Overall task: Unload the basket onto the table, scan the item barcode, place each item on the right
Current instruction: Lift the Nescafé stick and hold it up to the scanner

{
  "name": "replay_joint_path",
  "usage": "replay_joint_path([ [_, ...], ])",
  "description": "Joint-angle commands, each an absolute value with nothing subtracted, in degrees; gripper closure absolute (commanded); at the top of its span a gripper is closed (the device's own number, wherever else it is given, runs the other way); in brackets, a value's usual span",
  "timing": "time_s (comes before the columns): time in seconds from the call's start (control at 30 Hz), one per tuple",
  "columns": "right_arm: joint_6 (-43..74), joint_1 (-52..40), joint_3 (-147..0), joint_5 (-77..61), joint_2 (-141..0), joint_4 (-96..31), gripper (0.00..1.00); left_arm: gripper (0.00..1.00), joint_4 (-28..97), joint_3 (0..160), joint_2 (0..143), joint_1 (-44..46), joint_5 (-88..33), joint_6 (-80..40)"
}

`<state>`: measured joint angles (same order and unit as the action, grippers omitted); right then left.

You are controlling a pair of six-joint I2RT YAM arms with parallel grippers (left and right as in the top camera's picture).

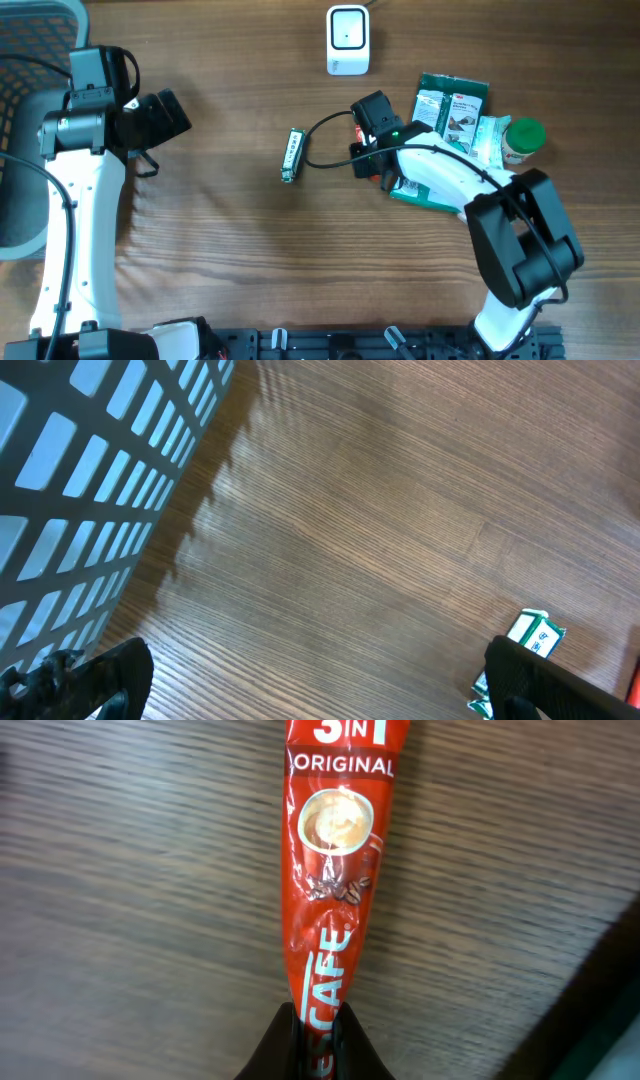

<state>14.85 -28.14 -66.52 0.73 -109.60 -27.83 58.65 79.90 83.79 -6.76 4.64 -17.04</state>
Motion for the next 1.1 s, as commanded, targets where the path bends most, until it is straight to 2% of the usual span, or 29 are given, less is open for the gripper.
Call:
replay_joint_path([
  [0.0,13.54,-28.01,-66.54,-3.88,-104.92,-28.01,0.96,0.0,58.5,80.64,84.07,-6.98,4.38,-17.12],
  [0.13,13.5,-27.88,-66.54,-7.64,-102.48,-28.14,0.96,0.0,58.5,80.64,84.07,-6.98,4.38,-17.12],
  [0.27,10.81,-25.93,-66.54,-18.5,-100.25,-28.86,0.96,0.0,58.5,80.64,84.07,-6.98,4.38,-17.12],
  [0.43,-5.76,-17.8,-66.54,-57.25,-98.24,-33.56,0.96,0.0,58.5,80.64,84.07,-6.98,4.38,-17.12],
  [0.6,-16.95,-8.86,-66.52,-82.67,-98.24,-40.14,0.96,0.0,58.5,80.64,84.07,-6.98,4.36,-17.12],
  [0.77,-16.95,-2.5,-66.5,-93.1,-98.24,-40.32,0.96,0.0,58.5,80.64,84.07,-6.98,4.38,-17.12],
  [1.07,-11.33,-0.97,-66.52,-93.1,-92.36,-40.42,0.96,0.0,58.5,80.64,84.07,-6.98,4.38,-17.12],
])
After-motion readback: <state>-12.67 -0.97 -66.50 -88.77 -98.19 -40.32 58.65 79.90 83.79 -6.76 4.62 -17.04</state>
